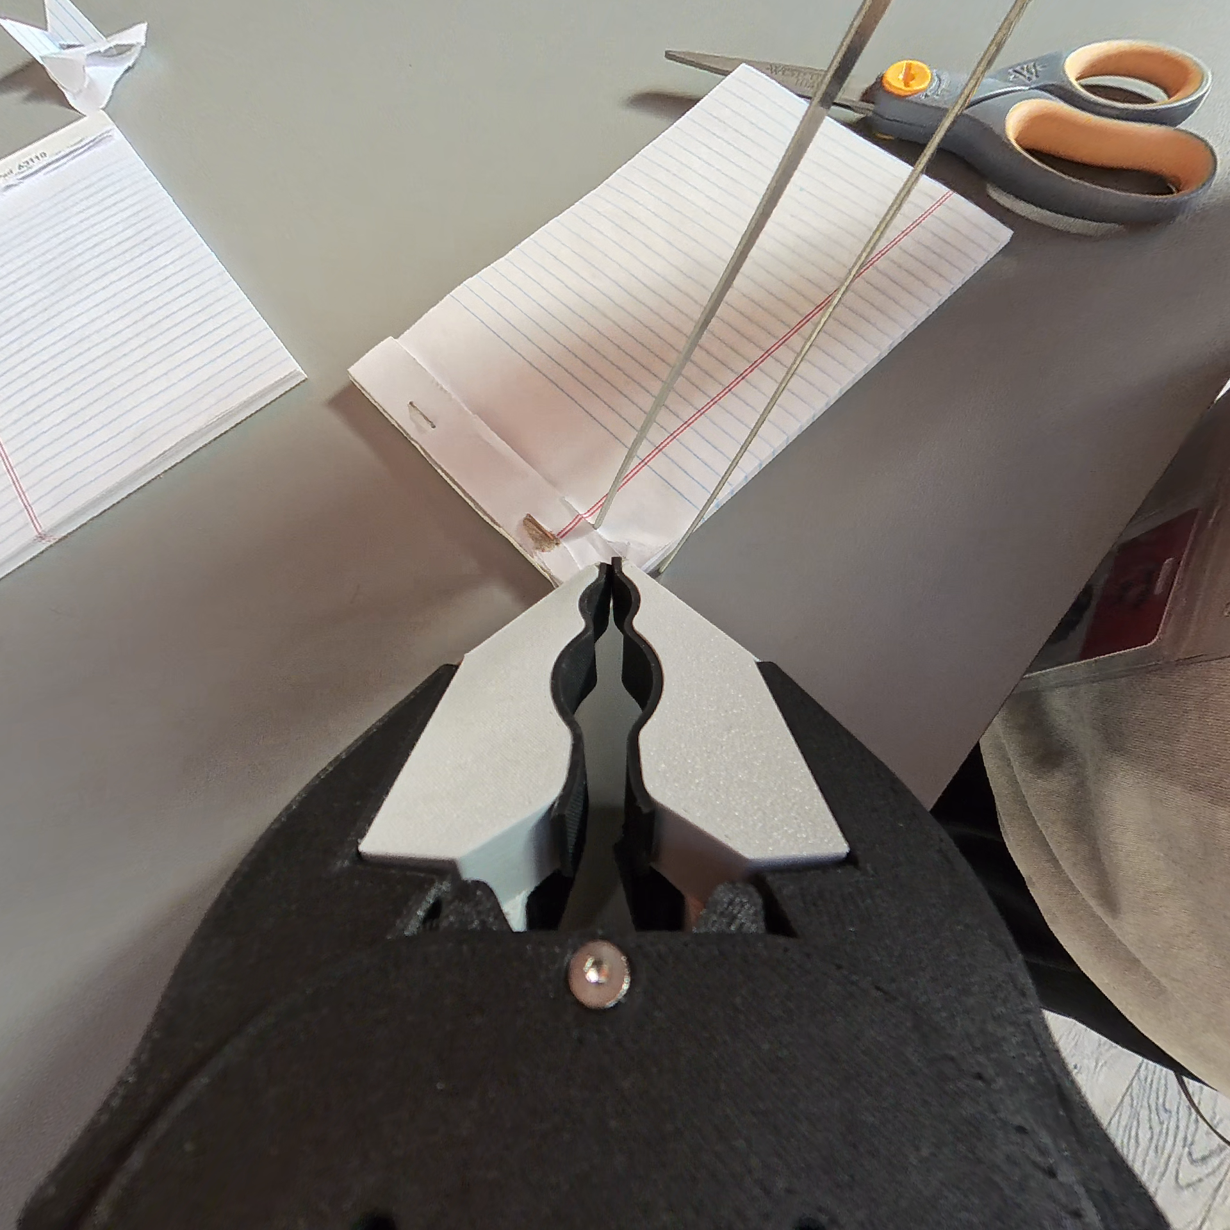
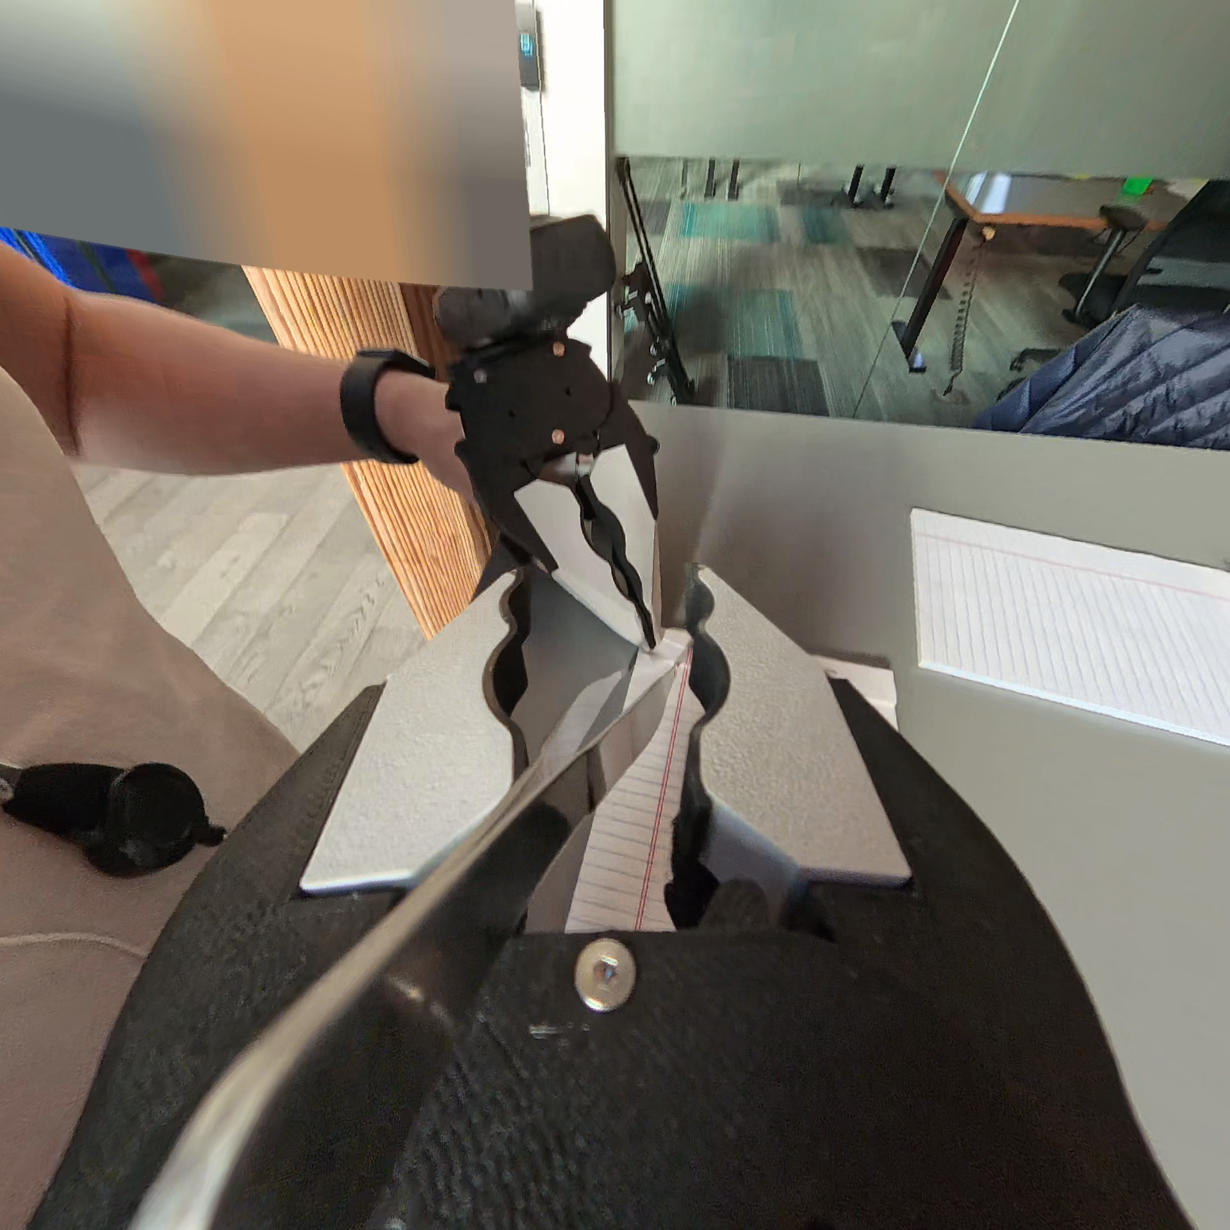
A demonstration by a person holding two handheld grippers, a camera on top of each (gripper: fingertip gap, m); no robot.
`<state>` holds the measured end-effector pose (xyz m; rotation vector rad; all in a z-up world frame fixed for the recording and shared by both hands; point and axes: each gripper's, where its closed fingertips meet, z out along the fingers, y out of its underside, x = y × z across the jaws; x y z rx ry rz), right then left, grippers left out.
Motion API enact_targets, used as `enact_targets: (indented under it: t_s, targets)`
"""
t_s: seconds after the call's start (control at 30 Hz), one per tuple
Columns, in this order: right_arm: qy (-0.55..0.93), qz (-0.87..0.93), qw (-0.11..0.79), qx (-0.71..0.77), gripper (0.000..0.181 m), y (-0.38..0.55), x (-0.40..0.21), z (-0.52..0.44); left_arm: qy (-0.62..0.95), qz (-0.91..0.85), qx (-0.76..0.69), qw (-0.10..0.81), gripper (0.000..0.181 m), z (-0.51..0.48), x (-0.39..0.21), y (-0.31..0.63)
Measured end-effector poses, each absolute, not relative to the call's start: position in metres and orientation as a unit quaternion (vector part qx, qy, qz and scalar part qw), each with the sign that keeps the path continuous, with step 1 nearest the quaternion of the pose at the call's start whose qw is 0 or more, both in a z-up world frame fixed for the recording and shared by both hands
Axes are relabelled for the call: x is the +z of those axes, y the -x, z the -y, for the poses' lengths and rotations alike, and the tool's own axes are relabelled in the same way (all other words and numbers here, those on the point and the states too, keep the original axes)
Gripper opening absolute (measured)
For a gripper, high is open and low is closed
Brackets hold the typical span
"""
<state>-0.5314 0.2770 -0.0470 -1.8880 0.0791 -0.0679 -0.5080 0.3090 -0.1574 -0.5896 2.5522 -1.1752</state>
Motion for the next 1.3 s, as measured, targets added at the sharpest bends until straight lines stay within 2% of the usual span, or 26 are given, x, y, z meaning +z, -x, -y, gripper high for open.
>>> enact_targets:
  t_s: [0.13,0.23,0.4,0.57,0.77,1.03,1.13,1.23,1.3]
  targets:
    - [0.861,-0.007,0.508,-0.032,0.045,0.533,-0.078,-0.276,0.208,-0.88,-0.406,0.134,0.0,-0.309,-0.157,0.508]
    - [0.868,-0.021,0.496,-0.014,0.044,0.53,-0.079,-0.274,0.211,-0.879,-0.406,0.135,0.0,-0.309,-0.157,0.508]
    - [0.872,-0.083,0.482,0.0,0.054,0.519,-0.079,-0.271,0.214,-0.878,-0.405,0.136,0.0,-0.309,-0.157,0.508]
    - [0.882,-0.083,0.463,0.008,0.047,0.522,-0.084,-0.267,0.216,-0.878,-0.406,0.136,0.0,-0.309,-0.157,0.508]
    - [0.85,-0.013,0.527,0.009,0.045,0.531,-0.079,-0.272,0.217,-0.877,-0.406,0.134,0.0,-0.309,-0.157,0.508]
    - [0.797,-0.047,0.602,-0.001,0.049,0.524,-0.065,-0.276,0.219,-0.877,-0.407,0.131,0.0,-0.309,-0.157,0.508]
    - [0.771,-0.079,0.63,0.052,0.036,0.523,-0.06,-0.277,0.219,-0.877,-0.407,0.131,0.0,-0.309,-0.157,0.508]
    - [0.788,-0.105,0.598,0.103,0.05,0.519,-0.073,-0.277,0.219,-0.877,-0.408,0.13,0.0,-0.309,-0.157,0.508]
    - [0.78,-0.099,0.611,0.09,0.05,0.517,-0.069,-0.278,0.219,-0.877,-0.408,0.13,0.0,-0.309,-0.157,0.508]
